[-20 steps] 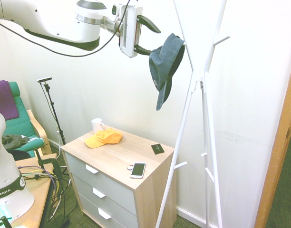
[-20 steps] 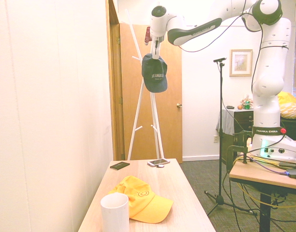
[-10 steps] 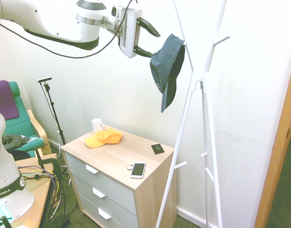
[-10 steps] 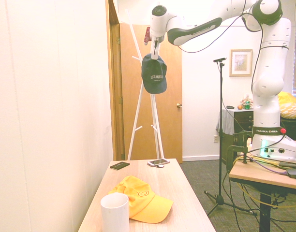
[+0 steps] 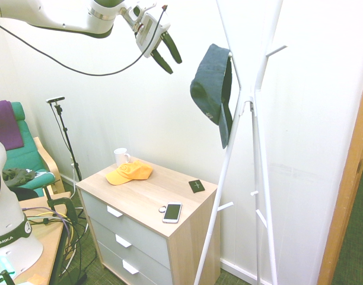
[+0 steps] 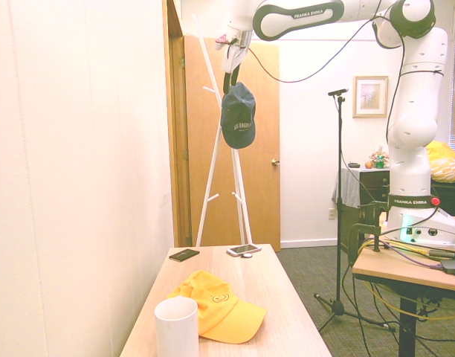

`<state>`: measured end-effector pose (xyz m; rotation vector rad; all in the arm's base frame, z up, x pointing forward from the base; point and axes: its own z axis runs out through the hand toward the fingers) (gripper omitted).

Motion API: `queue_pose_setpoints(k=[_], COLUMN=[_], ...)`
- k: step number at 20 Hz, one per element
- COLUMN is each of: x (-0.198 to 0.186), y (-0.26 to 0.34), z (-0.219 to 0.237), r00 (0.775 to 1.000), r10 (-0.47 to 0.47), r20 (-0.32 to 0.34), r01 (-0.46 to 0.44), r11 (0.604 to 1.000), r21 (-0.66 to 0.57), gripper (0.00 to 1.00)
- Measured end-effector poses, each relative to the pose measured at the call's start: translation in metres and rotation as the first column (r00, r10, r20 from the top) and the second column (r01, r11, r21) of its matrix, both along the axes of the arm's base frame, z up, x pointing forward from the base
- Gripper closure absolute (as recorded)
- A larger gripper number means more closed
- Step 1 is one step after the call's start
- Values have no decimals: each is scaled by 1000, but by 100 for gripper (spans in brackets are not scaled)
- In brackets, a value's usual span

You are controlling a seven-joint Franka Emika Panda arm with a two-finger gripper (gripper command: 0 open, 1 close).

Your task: Hang the cap

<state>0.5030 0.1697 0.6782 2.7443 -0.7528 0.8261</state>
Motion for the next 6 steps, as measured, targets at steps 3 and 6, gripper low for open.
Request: queue_pose_setpoints(k=[3,6], x=[-1,3], y=[7,9], z=[7,14], r00=[996,987], r10=[23,41], r20=[-89,-153], r01=[-9,1], r11=[988,965], r21=[154,263], gripper=[0,0])
